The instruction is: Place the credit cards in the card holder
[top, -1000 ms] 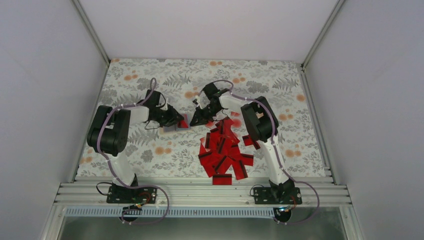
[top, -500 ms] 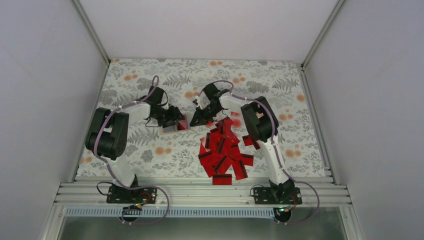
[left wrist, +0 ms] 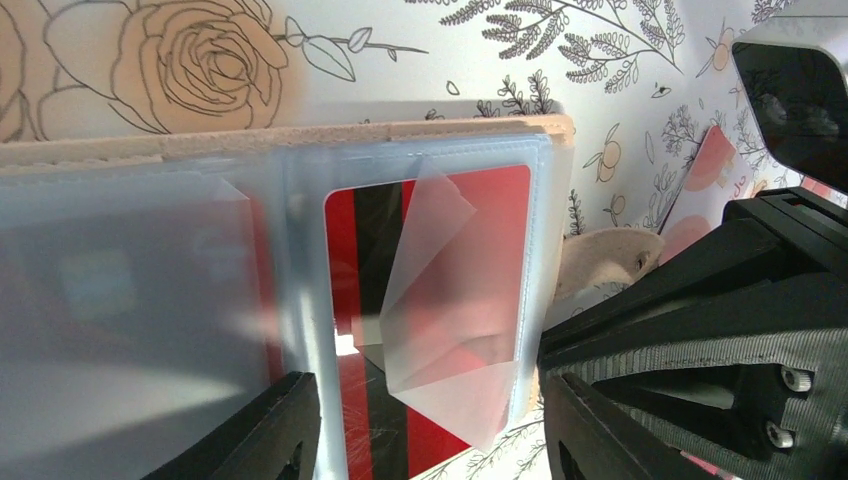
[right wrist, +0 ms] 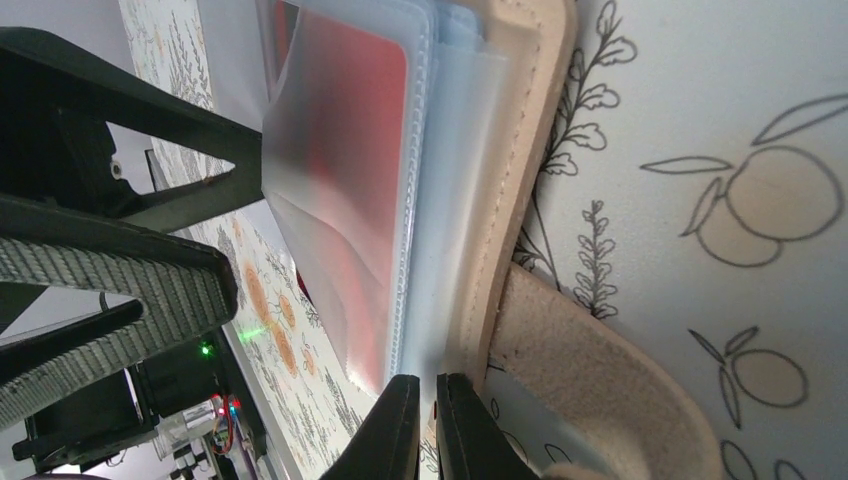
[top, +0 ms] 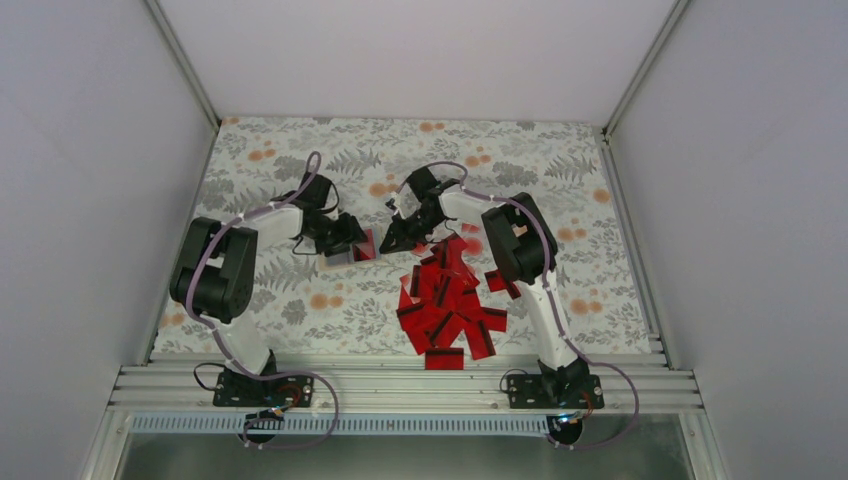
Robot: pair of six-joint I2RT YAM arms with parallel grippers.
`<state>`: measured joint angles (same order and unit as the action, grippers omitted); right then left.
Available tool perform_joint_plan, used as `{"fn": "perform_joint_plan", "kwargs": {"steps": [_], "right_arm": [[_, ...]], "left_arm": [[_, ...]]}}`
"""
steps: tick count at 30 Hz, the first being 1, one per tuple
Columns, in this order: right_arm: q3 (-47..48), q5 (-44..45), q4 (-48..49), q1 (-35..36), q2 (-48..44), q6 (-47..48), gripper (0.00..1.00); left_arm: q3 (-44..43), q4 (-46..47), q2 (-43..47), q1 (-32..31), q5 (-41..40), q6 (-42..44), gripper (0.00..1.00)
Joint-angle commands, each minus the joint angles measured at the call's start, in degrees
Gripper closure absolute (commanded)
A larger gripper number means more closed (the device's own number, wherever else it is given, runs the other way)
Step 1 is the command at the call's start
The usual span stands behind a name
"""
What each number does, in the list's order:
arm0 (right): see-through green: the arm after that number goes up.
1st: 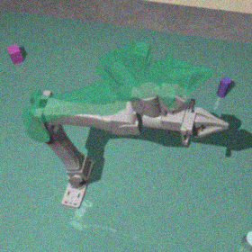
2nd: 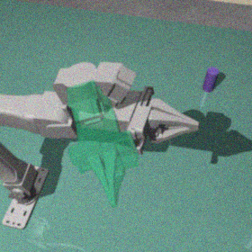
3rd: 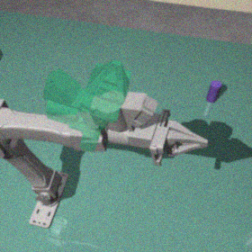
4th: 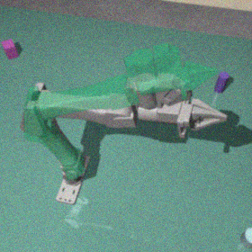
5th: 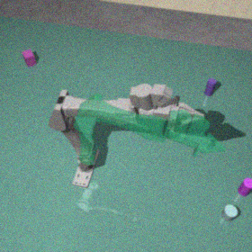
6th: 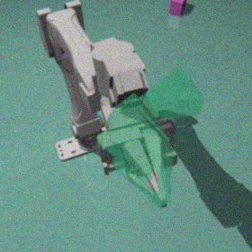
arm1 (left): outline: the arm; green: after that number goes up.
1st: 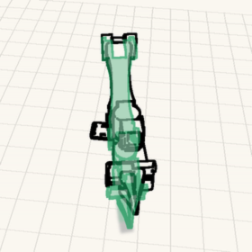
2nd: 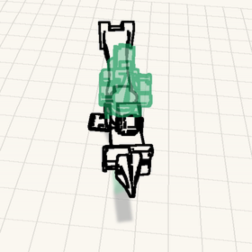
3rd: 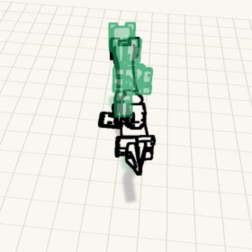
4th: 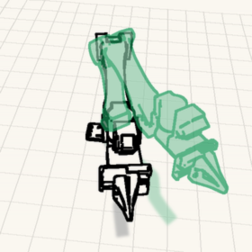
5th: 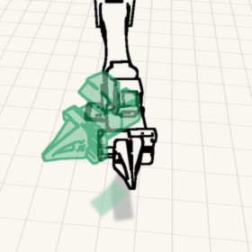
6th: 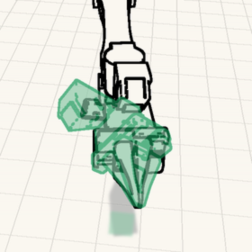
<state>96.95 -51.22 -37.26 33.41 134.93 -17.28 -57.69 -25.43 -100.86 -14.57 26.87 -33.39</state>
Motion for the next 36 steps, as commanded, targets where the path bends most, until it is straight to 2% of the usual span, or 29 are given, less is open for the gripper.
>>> {"fn": "perform_joint_plan", "kwargs": {"steps": [1, 6, 13, 18, 21, 29, 36], "right_arm": [[0.0, 1.22, -1.81, -0.15, -3.13, 0.52, 0.93], [1.45, 0.54, -2.64, -0.16, -4.67, -0.21, 0.93], [3.01, -0.01, -2.89, -0.18, -5.17, -1.25, 0.91], [4.41, 0.57, -2.73, -0.16, -3.83, -2.05, 0.78], [5.53, 0.82, -2.9, -0.35, -2.76, -2.23, 0.74], [6.51, 0.32, -2.59, -0.71, -0.44, -2.78, 0.73], [6.51, 0.0, -2.47, -0.7, 0.99, -2.68, 0.72]], "left_arm": [[-1.02, 0.45, -0.33, -1.17, -0.65, 0.12, 0.45], [-2.51, 0.86, -2.75, -2.61, -1.25, 0.42, 0.55], [-3.01, 0.35, -3.09, -3.48, -2.33, 0.59, 0.57], [-3.42, -0.91, -1.91, -3.57, -3.36, 1.16, 0.57], [-4.14, -1.82, -1.71, -3.6, -4.26, 1.93, 0.57], [-5.56, -3.14, -2.81, -3.53, -5.04, 3.5, 0.68], [-6.17, -4.04, -4.23, -3.54, -5.8, 4.32, 0.69]]}}
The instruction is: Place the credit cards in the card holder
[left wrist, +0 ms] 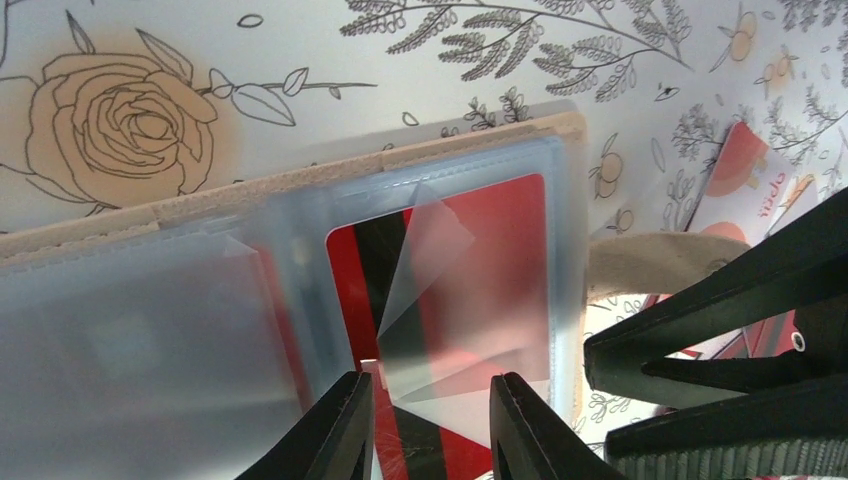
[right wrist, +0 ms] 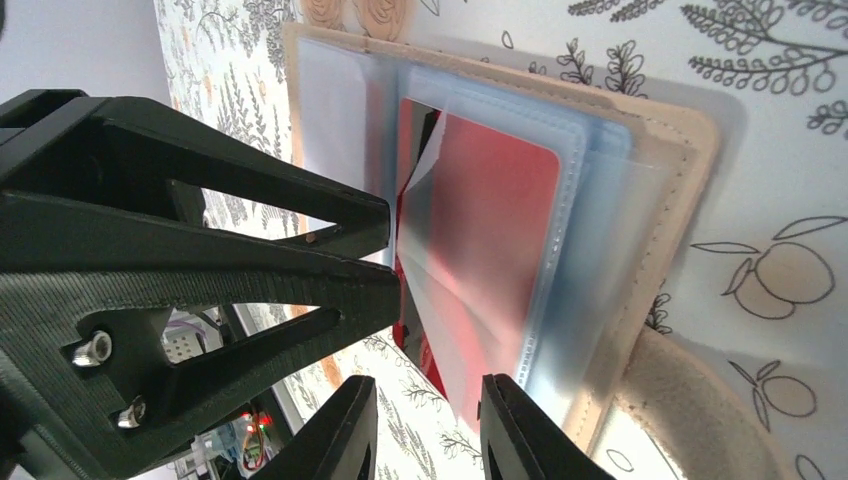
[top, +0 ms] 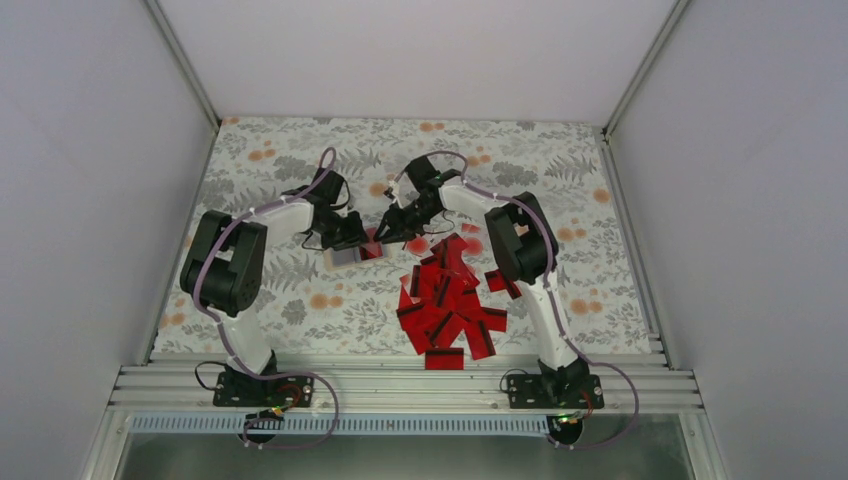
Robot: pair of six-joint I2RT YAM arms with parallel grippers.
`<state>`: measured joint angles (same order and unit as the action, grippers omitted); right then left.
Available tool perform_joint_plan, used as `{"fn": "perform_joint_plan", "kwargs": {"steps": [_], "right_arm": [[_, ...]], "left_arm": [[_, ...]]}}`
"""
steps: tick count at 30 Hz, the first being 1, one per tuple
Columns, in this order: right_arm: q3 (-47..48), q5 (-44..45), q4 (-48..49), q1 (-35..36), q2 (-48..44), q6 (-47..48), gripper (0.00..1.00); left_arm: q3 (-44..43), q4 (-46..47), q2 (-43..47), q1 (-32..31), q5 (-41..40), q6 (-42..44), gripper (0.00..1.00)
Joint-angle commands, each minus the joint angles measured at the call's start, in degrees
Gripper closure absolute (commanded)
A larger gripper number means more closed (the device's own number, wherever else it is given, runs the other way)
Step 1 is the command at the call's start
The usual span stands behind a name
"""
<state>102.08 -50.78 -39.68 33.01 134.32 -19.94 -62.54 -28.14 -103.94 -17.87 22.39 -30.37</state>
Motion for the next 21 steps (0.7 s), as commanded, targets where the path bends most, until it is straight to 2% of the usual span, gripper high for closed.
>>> {"fn": "perform_joint_plan", "kwargs": {"steps": [1, 9, 14, 21], "right_arm": [[1.41, -0.39, -0.04, -0.29, 1.77, 0.04, 0.72], [1.45, 1.08, -0.77, -0.29, 2.83, 0.83, 0.72], [0.88, 0.87, -0.71, -0.21, 3.34, 1.09, 0.72], [0.85, -0.63, -0.38, -0.18, 3.4, 0.91, 0.72]], "left_arm": [[-1.37, -1.46, -1.34, -0.23, -1.53, 1.42, 0.69], [-0.83, -0.79, -2.83, -0.26, -1.1, 2.5, 0.7], [-0.75, -0.21, -3.88, -0.3, -0.38, 2.76, 0.78], [-0.56, 0.43, -4.99, -0.53, 0.16, 2.98, 0.81]]}}
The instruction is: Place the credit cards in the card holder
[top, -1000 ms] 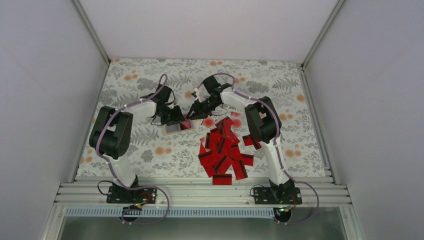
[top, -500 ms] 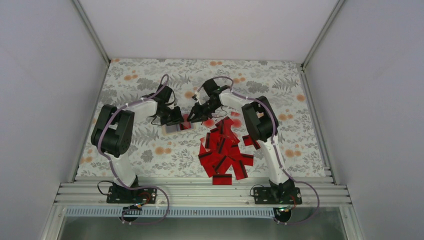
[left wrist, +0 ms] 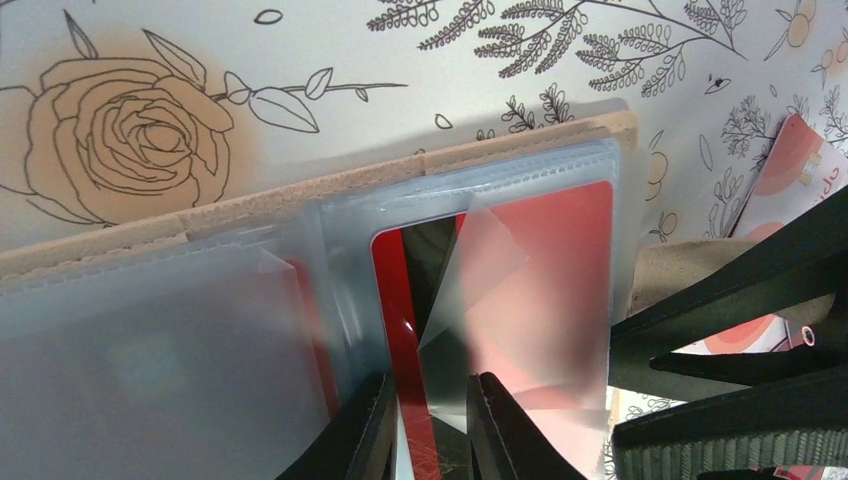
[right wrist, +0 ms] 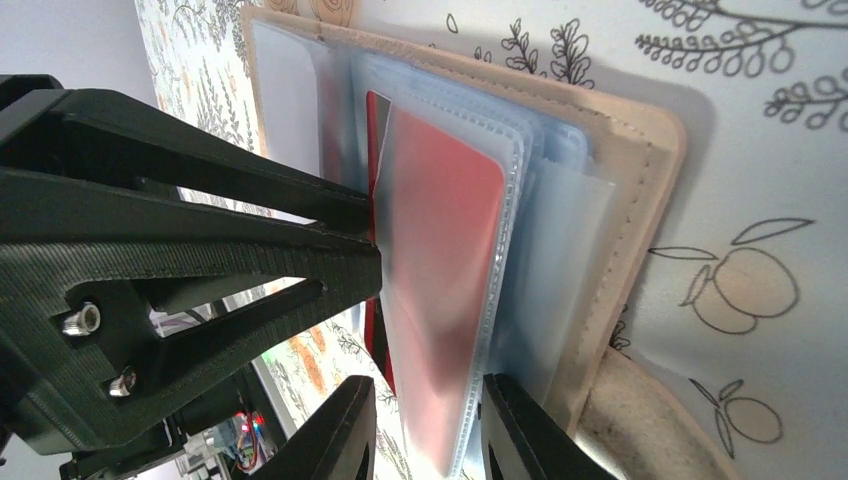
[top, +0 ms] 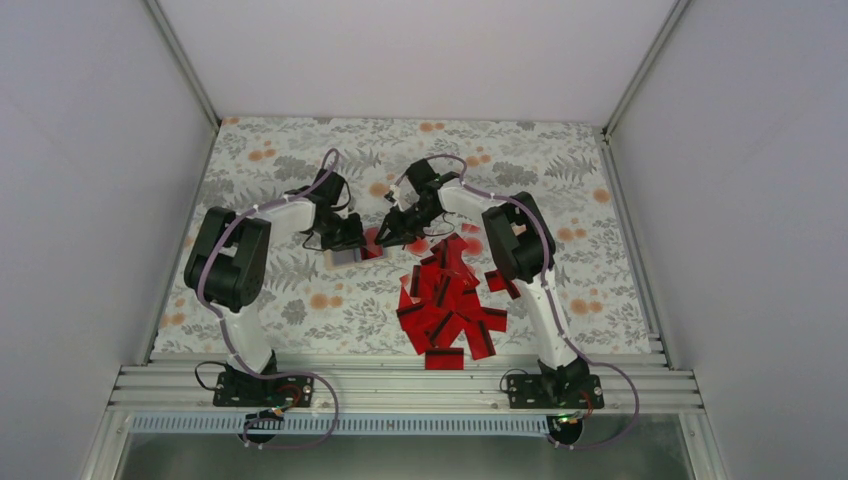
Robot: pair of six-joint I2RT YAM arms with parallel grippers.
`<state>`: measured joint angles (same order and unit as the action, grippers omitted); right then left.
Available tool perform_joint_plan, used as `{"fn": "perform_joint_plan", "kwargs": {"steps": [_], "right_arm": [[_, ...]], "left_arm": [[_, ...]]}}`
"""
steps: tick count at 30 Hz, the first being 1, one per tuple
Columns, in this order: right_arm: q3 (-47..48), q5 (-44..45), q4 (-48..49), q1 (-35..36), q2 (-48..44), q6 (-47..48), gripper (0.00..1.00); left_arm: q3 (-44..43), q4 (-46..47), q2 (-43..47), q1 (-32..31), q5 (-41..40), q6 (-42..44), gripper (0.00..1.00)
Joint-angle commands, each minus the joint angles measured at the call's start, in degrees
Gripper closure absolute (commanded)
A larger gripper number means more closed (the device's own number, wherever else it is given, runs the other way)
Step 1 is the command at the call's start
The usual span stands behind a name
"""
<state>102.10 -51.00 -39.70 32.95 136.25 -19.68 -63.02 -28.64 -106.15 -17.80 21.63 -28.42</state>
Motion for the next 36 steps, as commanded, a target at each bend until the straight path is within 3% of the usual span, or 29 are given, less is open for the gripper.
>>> {"fn": "perform_joint_plan", "kwargs": {"steps": [1, 9, 19, 36], "right_arm": [[0.82, -0.82, -0.3, -0.14, 1.46, 0.6, 0.72], [0.97, -2.07, 0.19, -0.15, 0.35, -0.17, 0.75], [0.93, -1.53, -0.15, 0.02, -0.96, -0.62, 0.85], [2.29, -2.97, 0.21, 0.99, -2.45, -2.41, 0.76]], "left_arm": [[-0.02, 1.0, -2.87, -0.61, 0.98, 1.02, 0.81], [1.4, 2.05, -2.97, -0.68, 1.62, 0.75, 0.84], [1.47, 2.09, -2.03, -0.71, 1.31, 0.48, 0.84], [-1.13, -0.49, 1.14, -0.7, 1.49, -0.71, 0.84]]}}
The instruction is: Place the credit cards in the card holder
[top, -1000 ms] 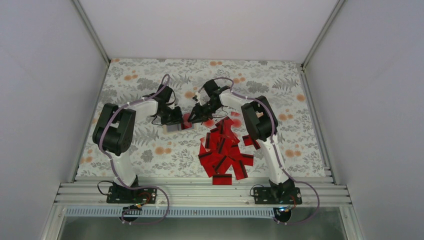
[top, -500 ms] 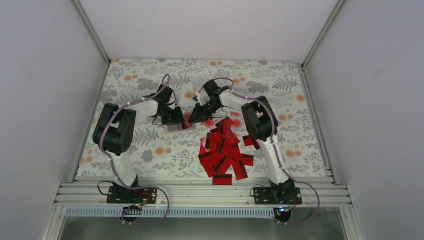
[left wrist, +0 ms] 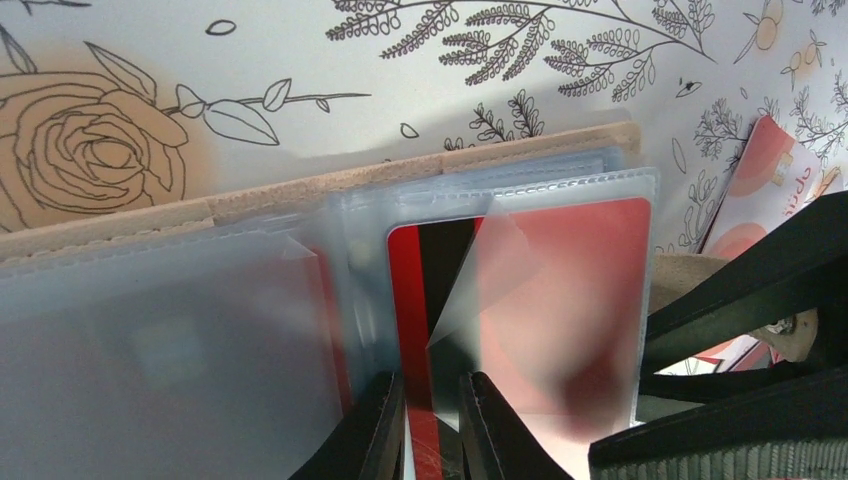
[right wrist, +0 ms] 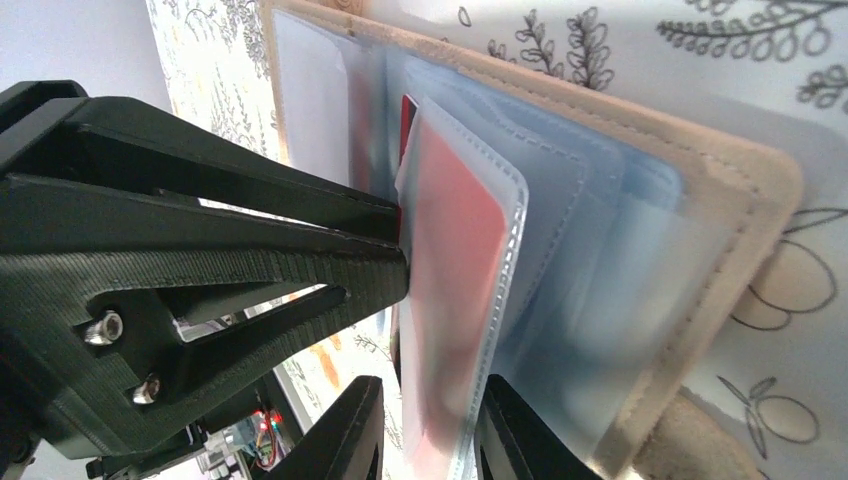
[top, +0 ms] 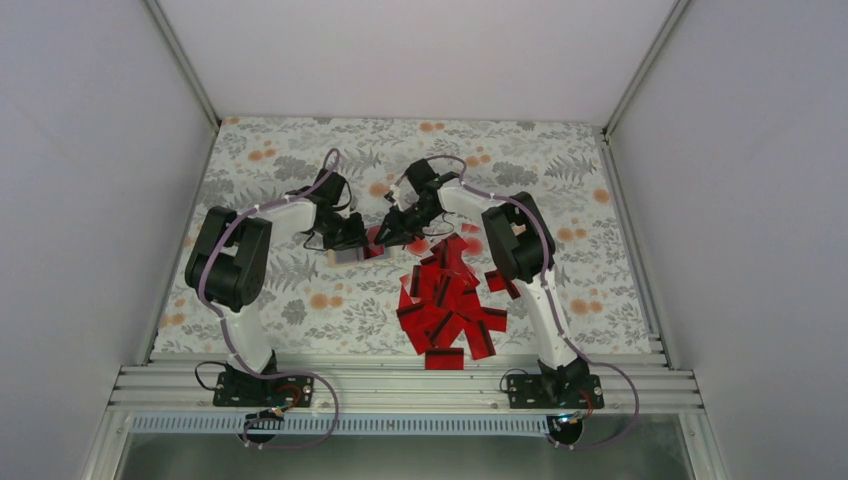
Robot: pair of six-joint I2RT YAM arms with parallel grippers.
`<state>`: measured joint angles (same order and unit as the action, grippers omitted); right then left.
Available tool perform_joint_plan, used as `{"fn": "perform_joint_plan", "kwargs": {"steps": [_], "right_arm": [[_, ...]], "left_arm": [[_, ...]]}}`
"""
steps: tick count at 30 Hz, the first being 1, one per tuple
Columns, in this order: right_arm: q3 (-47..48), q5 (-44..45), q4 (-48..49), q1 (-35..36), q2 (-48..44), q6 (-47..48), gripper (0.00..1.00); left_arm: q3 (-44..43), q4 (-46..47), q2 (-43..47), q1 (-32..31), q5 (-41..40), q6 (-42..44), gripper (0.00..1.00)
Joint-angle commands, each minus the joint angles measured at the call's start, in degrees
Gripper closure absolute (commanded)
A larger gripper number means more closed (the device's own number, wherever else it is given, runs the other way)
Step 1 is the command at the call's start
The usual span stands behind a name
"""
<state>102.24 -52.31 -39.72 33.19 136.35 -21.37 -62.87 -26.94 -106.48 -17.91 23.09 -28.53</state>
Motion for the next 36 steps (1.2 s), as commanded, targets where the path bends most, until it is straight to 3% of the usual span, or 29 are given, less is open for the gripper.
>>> {"fn": "perform_joint_plan", "kwargs": {"steps": [1, 21, 36], "right_arm": [[2.33, -1.95, 0.4, 0.75, -2.65, -0.96, 0.76], [3.76, -2.51, 1.37, 2.35, -2.76, -3.03, 0.75], [8.87, -2.08, 1.94, 5.7, 0.05, -6.76, 0.74]], "left_arm": [[-1.52, -2.51, 1.54, -0.61, -0.1, -0.56, 0.84], [-2.1, -8.01, 6.63, -0.18, -4.88, -1.4, 0.77], [2.91, -10.85, 15.83, 7.46, -5.3, 2.19, 0.76]]}}
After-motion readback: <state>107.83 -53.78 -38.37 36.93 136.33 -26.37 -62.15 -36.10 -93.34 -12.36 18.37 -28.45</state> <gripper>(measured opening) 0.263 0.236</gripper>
